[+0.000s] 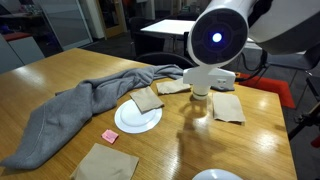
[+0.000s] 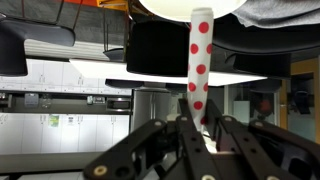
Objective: Put the marker in the cup
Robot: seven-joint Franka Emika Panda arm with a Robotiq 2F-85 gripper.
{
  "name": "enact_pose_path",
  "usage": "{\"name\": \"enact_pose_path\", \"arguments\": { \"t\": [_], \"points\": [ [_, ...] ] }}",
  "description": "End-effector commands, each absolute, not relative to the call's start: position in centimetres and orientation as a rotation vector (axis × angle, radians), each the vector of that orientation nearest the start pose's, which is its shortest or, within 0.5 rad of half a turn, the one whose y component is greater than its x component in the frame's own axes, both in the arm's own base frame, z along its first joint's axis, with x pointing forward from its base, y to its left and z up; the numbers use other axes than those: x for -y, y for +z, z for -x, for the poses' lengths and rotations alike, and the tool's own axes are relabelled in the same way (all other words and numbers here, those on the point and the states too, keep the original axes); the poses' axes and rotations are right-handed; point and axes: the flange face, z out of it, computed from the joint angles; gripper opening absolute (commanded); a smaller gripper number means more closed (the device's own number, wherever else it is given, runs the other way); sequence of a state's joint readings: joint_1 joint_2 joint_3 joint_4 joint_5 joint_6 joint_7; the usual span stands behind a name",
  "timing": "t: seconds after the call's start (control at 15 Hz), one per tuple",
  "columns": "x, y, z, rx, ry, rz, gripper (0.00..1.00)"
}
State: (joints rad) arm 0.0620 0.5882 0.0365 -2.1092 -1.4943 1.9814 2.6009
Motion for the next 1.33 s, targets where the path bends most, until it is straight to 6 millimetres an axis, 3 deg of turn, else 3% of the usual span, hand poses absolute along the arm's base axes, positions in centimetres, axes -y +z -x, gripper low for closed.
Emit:
{"name": "enact_pose_path", "arguments": {
  "t": [0.0,1.27],
  "points": [
    [0.7,11.5,-53.4,1.314,1.048,-1.686,0.05],
    [0.2,6.6,-55.1,1.277,1.03,-1.655,0.05]
  ]
}}
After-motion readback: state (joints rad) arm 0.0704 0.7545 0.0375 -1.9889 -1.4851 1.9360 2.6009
